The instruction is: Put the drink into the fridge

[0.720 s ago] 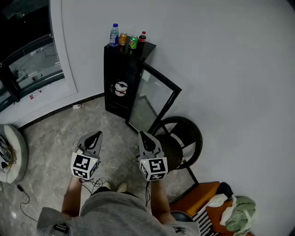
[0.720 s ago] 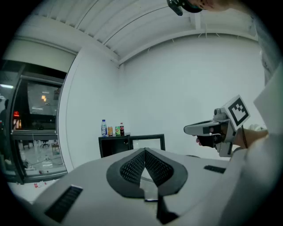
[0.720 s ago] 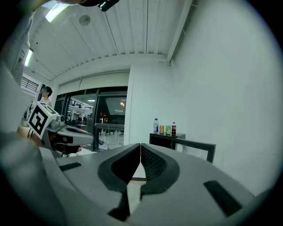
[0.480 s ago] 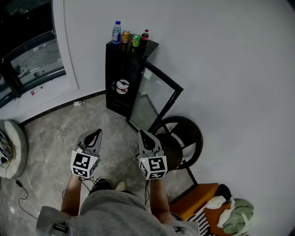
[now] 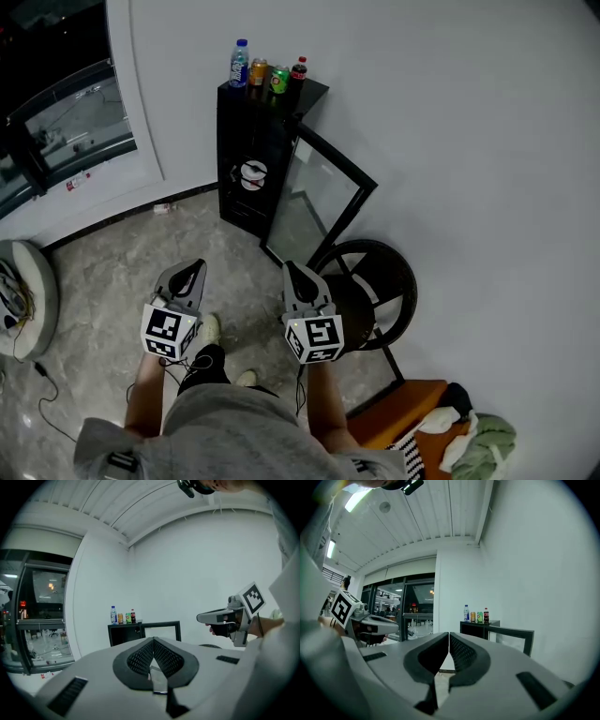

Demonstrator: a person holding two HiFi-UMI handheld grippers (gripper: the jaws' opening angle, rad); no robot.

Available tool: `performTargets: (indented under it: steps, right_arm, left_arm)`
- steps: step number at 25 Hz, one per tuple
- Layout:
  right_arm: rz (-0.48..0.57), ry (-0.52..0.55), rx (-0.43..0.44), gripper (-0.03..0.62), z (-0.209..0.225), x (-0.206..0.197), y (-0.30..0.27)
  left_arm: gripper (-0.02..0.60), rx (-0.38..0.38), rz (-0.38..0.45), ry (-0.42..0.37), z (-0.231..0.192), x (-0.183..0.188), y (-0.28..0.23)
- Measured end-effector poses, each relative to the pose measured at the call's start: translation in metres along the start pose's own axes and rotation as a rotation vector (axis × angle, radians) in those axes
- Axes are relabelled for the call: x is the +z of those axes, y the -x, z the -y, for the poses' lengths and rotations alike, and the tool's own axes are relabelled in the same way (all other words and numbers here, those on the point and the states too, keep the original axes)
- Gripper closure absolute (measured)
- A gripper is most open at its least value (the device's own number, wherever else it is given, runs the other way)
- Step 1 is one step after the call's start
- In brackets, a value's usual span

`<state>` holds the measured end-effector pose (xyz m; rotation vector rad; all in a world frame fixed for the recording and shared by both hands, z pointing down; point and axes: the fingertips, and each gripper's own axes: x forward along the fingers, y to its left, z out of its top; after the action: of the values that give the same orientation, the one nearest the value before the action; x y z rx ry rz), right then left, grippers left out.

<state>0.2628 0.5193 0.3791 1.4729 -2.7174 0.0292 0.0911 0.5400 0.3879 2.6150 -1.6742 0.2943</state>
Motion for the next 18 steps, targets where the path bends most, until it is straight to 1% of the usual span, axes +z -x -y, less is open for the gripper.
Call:
performTargets:
  steps: [6,10,14,18]
  right_arm:
    - [-0.006,0.008,0.000,0.569,0.020,-0.001,-0.044]
    - [-0.024,0.008,-0.027,0.569,0.042,-0.003,-0.087]
    - [-0.032,0.004,-0.053,0.569,0.065,0.005,-0.133]
    - [-0.028,0.003,-0.066,0.569,0.082,0.016,-0.186]
  left_arm:
    - [0.577,-0.012,0.020,-0.009,-0.021,0.009,-0.045]
    - [0.577,-0.037,0.020,-0.009,-0.044,0.011,-0.088]
    - [0.577,-0.065,0.022,-0.006,-0.073,0.020,-0.133]
    - [0.577,-0.070,0.019,-0.011,-0.113,0.030,-0.175]
